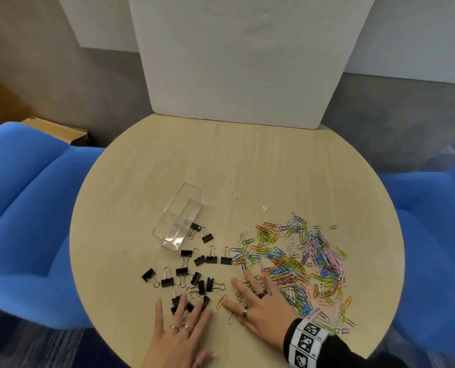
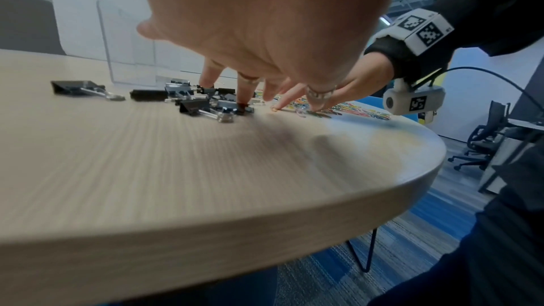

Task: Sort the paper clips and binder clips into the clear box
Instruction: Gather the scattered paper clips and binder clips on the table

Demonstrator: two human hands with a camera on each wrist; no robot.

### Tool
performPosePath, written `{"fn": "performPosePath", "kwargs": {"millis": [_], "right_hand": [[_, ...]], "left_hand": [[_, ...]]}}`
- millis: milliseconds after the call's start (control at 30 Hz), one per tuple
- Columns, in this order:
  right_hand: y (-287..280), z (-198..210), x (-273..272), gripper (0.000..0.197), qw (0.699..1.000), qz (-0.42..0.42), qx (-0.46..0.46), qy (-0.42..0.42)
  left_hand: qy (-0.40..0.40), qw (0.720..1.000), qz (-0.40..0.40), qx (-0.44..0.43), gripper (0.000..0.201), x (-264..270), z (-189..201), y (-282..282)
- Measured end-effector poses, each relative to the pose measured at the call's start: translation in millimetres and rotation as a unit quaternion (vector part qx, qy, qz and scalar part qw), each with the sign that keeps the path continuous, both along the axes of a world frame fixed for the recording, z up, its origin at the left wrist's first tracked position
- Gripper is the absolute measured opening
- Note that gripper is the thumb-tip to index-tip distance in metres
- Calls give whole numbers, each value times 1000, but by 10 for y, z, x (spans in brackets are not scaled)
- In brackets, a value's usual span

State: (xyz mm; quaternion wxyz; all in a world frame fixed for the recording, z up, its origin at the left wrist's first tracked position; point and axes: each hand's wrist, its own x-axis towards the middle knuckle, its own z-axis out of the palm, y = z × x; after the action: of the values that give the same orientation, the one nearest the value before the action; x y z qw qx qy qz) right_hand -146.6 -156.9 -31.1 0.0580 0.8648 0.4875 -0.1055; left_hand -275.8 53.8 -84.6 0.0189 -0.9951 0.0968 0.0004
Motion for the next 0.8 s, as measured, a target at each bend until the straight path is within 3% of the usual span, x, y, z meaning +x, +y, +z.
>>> {"fn": "performPosePath", "kwargs": {"millis": [133, 233, 367, 433, 600, 800], "right_hand": [[-66, 61, 18, 35, 1000, -15, -9, -7], [-117, 102, 22, 36, 999, -34, 8, -10], [-145, 19, -37, 52, 1000, 16, 2, 1], [-167, -61, -55, 53, 999, 33, -8, -2], [-65, 21, -33, 42, 999, -39, 28, 14], [199, -83, -74, 44, 998, -34, 44, -34]], "left_hand": [[27, 999, 24, -15, 79, 8, 24, 16], [4, 1000, 13, -19, 78, 84, 129, -79], [-5, 1000, -12, -16, 81, 275, 205, -269], [-1, 1000, 7, -22, 79, 332, 181, -300], [7, 998, 46, -33, 77, 287, 204, -176], [26, 996, 87, -9, 71, 275, 259, -50]]}}
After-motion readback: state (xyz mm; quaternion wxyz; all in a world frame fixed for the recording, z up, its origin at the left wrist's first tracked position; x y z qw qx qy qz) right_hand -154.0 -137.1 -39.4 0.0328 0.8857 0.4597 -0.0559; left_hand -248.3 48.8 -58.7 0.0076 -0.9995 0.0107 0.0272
